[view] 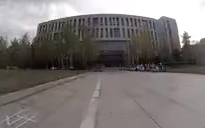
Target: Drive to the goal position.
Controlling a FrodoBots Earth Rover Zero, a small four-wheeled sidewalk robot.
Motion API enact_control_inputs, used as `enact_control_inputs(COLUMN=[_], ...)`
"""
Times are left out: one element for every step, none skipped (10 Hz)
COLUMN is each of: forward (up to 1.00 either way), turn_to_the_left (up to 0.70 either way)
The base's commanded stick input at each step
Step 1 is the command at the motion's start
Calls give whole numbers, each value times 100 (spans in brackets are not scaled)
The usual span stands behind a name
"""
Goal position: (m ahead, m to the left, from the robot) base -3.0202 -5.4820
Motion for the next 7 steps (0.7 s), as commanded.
enact_control_inputs(forward=[100, 100, 100, 100, 100, 100, 100], turn_to_the_left=[-2, 0, 2, 2, 1, 0, -1])
